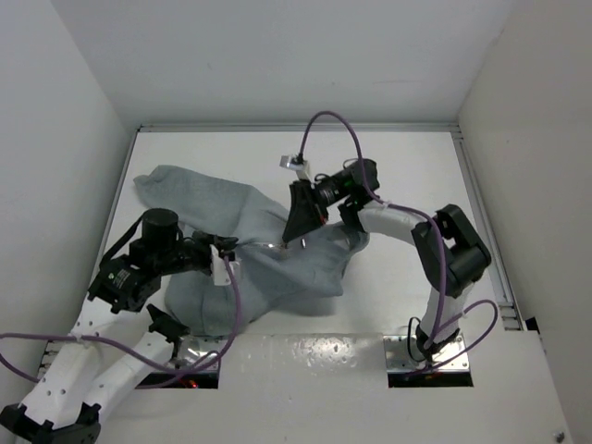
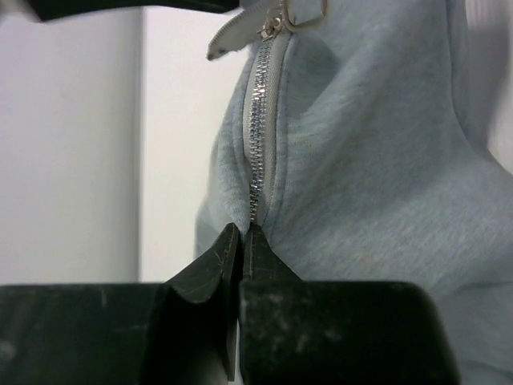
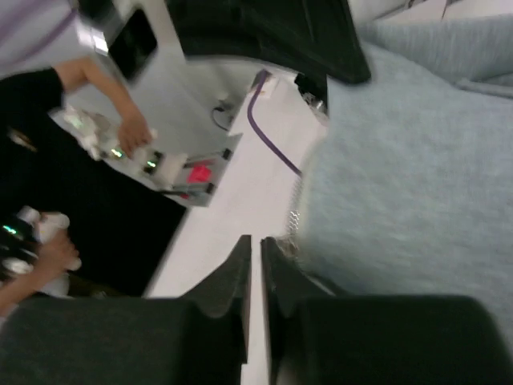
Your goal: Zip up the jacket
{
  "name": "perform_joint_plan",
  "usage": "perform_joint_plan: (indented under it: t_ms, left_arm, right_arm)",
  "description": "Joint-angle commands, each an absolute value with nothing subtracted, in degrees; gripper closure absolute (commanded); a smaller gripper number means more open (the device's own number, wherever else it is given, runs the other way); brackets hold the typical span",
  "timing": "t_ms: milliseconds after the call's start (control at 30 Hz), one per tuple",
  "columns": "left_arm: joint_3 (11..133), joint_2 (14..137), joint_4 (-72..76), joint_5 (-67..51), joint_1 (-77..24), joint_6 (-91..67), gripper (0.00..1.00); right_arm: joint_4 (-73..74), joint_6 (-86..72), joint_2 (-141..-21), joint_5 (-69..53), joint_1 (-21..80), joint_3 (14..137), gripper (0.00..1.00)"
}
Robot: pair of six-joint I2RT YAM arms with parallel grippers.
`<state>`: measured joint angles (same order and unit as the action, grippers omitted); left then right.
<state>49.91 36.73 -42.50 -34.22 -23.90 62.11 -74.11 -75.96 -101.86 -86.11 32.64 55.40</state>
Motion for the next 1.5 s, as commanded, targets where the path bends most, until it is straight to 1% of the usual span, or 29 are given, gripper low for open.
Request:
perform_joint_plan:
  t_ms: [0,33,67,133,167,200,233,267,300,333,367,433,567,633,667,733,767,800,867,900,933,967,1067,1167,1233,1333,1367,1400,1467]
  left_arm:
    - [55.2,43.3,-49.7,-25.6,-23.3,62.1,0.95]
    - [56.1,45.0,-51.3,-25.6,-23.3,59.7,0.91]
    - [56.7,46.5,-52.2,-25.1,-23.3,57.7,0.80]
    - [57.3,50.0,-53.1,-25.0,-23.3,55.0,0.69]
    - [57.3,50.6,-53.1,-25.0,-23.3,52.2,0.65]
    - [57.3,50.6,-52.3,-25.7,-22.8,50.8,0.58]
    - [56.6,50.6,-51.7,-26.4,-22.8,49.8,0.55]
    - [56.6,49.8,-51.0,-27.1,-22.1,48.7,0.49]
    - [55.5,48.6,-48.4,-27.6,-22.1,47.9,0.35]
    - [54.1,47.3,-46.8,-27.6,-22.1,46.6,0.26]
    - [54.1,46.0,-46.0,-28.5,-22.1,46.6,0.16]
    - [54.1,43.4,-44.2,-31.4,-22.1,45.7,0.00]
    - [56.5,47.0,-44.2,-38.3,-22.7,43.8,0.00]
    - [57.1,50.4,-43.4,-41.2,-23.3,42.4,0.00]
    - [57.9,54.7,-43.4,-42.0,-24.7,42.4,0.00]
    - [58.4,61.0,-38.9,-40.1,-28.4,35.0,0.00]
    - [58.4,61.0,-37.6,-38.4,-28.5,35.0,0.00]
    - [58.4,64.5,-36.5,-36.9,-31.2,32.9,0.00]
    - [57.2,66.4,-29.7,-31.3,-33.2,29.5,0.04]
    - [55.7,67.2,-28.1,-29.9,-34.9,28.9,0.12]
    - [55.7,68.9,-26.5,-27.2,-35.8,28.0,0.22]
    - [55.1,70.0,-26.5,-26.5,-36.6,27.9,0.43]
    - [54.4,74.3,-26.5,-23.1,-38.4,25.8,0.76]
    - [52.1,77.1,-25.1,-20.7,-38.4,24.4,0.84]
    - [50.0,77.1,-23.5,-20.7,-38.4,23.7,0.84]
    - [48.3,76.4,-20.7,-22.1,-38.9,23.7,0.79]
    - [48.3,76.4,-20.7,-24.2,-38.9,24.4,0.73]
    - [47.3,73.7,-20.7,-26.2,-38.9,25.2,0.55]
    - [45.5,69.6,-16.4,-32.0,-37.7,25.9,0.37]
  right_arm:
    - [-83.1,-101.4,-106.9,-95.9,31.9,67.0,0.89]
    - [-83.1,-103.1,-106.7,-95.9,31.7,69.0,0.80]
    - [-82.7,-102.1,-104.3,-95.8,31.7,68.7,0.75]
    - [-69.9,-94.6,-100.5,-93.4,31.7,65.7,0.68]
    - [-60.8,-83.9,-97.2,-88.6,30.9,62.0,0.59]
    - [-33.7,-78.7,-94.0,-86.9,30.6,61.7,0.56]
    - [-23.6,-59.1,-92.8,-85.0,30.2,63.0,0.54]
    - [11.5,-50.2,-90.9,-81.1,29.9,64.4,0.54]
    - [26.1,-40.1,-89.6,-76.8,29.3,70.0,0.49]
    - [37.9,-30.9,-89.0,-70.8,29.1,73.9,0.46]
    - [49.3,-11.4,-87.8,-55.9,29.1,74.9,0.44]
    - [54.6,-7.1,-85.5,-47.8,28.4,74.3,0.37]
    - [49.0,-11.7,-84.3,-49.2,22.2,71.3,0.24]
    - [41.3,-19.6,-84.0,-49.7,17.9,68.1,0.23]
    - [38.8,-29.1,-84.2,-49.7,16.6,64.6,0.23]
    - [30.7,-37.6,-88.2,-61.5,8.8,58.4,0.24]
    - [29.0,-37.6,-90.0,-61.6,8.8,58.4,0.24]
    - [19.3,-46.8,-91.3,-67.0,4.3,53.7,0.41]
    - [7.1,-50.6,-91.2,-66.0,2.4,48.0,0.55]
    - [8.6,-47.1,-90.8,-64.9,2.1,47.8,0.58]
    - [19.9,-40.5,-90.3,-62.2,2.5,48.9,0.69]
    - [20.8,-38.4,-90.2,-59.7,5.7,51.3,0.72]
    - [20.3,-35.6,-88.9,-56.2,12.4,51.6,0.85]
    - [18.6,-33.7,-89.8,-50.5,18.2,53.5,0.93]
    - [17.9,-33.1,-92.2,-44.9,20.0,55.0,0.99]
    - [20.8,-32.4,-96.6,-32.9,23.6,59.4,1.00]
    - [22.4,-31.2,-97.5,-27.7,24.0,60.8,1.00]
    - [24.3,-30.5,-100.5,-25.2,24.2,63.1,1.00]
    - [27.0,-26.7,-103.2,-17.7,24.8,65.7,1.00]
